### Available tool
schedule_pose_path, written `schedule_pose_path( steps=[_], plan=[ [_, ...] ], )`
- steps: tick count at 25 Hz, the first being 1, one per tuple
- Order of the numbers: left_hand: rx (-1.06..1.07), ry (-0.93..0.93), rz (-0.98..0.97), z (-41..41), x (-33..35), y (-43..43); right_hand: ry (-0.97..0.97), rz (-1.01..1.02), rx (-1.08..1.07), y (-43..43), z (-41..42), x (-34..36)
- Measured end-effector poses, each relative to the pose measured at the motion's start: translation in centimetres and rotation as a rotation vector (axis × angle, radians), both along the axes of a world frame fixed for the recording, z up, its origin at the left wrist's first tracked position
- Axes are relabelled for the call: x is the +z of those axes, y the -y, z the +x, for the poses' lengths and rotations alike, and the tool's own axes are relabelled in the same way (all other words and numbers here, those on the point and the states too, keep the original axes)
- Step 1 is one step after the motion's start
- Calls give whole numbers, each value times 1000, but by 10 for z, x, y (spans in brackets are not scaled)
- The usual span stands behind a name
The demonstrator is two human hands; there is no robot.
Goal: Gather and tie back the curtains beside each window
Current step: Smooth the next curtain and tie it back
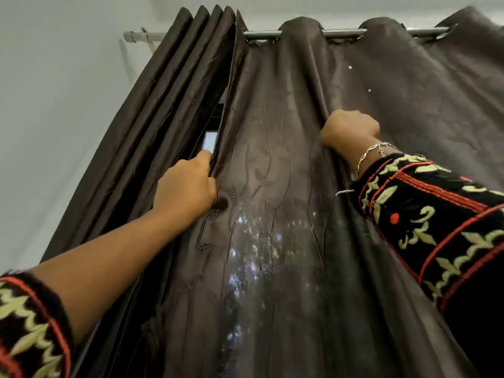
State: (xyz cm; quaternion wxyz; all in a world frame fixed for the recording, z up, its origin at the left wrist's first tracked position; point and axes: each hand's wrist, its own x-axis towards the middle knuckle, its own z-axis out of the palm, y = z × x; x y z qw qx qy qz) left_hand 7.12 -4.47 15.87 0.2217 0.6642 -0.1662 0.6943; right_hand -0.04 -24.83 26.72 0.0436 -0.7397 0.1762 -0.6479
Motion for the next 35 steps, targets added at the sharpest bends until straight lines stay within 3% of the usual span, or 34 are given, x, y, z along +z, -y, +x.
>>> schedule_pose_path(
  steps=[5, 11, 19, 23, 26, 29, 32, 35],
  plan=[
    [-98, -8, -16, -2, 1, -4, 76, -293, -43, -34, 6, -10],
    [-229, 70, 5, -13, 7, -12, 82, -395, 100, -85, 11, -3],
    [-275, 43, -14, -12, 3, 18, -9, -396, 188, -65, 6, 3],
    [-277, 14, -62, -7, -5, 39, 84, -180, 374, 3, -21, 6],
    [-304, 18, -90, -2, -6, 58, 271, -256, 48, 62, -49, 4],
    [-317, 17, -111, -1, -9, 75, 305, -232, -201, 118, -69, -3],
    [-313, 19, -119, 1, -10, 82, 169, -6, -315, 159, -82, -9],
    [-310, 10, -129, 2, -9, 89, -40, 130, -243, 189, -81, -17]
  ],
)
